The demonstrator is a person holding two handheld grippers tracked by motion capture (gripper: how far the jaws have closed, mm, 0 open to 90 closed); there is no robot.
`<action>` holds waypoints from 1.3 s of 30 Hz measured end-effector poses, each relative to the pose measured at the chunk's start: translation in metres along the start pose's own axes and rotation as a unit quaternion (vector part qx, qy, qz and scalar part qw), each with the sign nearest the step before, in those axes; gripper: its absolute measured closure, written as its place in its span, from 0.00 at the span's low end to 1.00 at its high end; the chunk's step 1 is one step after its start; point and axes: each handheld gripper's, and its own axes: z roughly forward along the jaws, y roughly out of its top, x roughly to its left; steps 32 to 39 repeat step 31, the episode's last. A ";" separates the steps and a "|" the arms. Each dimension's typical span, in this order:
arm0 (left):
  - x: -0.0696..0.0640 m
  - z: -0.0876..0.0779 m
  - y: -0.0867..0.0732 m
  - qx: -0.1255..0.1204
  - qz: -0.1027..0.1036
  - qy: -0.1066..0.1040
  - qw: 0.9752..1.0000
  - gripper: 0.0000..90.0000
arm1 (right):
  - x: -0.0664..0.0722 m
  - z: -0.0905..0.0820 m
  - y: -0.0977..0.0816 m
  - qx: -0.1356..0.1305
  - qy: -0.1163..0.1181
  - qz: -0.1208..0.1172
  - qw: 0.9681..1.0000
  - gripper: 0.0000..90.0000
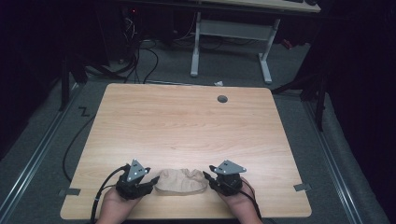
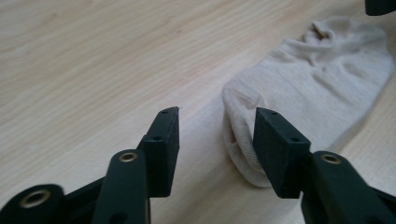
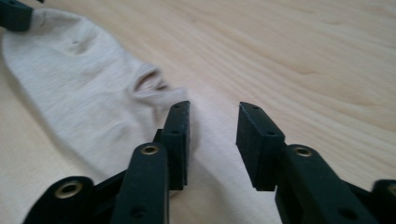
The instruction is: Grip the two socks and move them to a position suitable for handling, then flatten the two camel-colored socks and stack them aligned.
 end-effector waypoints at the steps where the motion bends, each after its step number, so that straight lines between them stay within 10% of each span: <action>1: 0.004 -0.001 0.001 -0.005 -0.004 0.006 1.000 0.54 | -0.003 0.000 -0.001 -0.006 -0.009 0.004 1.000 0.66; 21: 0.069 0.007 -0.002 -0.008 -0.054 0.076 0.996 0.44 | -0.062 -0.006 -0.033 -0.011 -0.099 0.073 0.992 0.59; 39: 0.070 -0.007 -0.011 -0.007 -0.052 0.080 0.995 0.44 | -0.063 -0.002 -0.026 -0.017 -0.098 0.078 0.992 0.58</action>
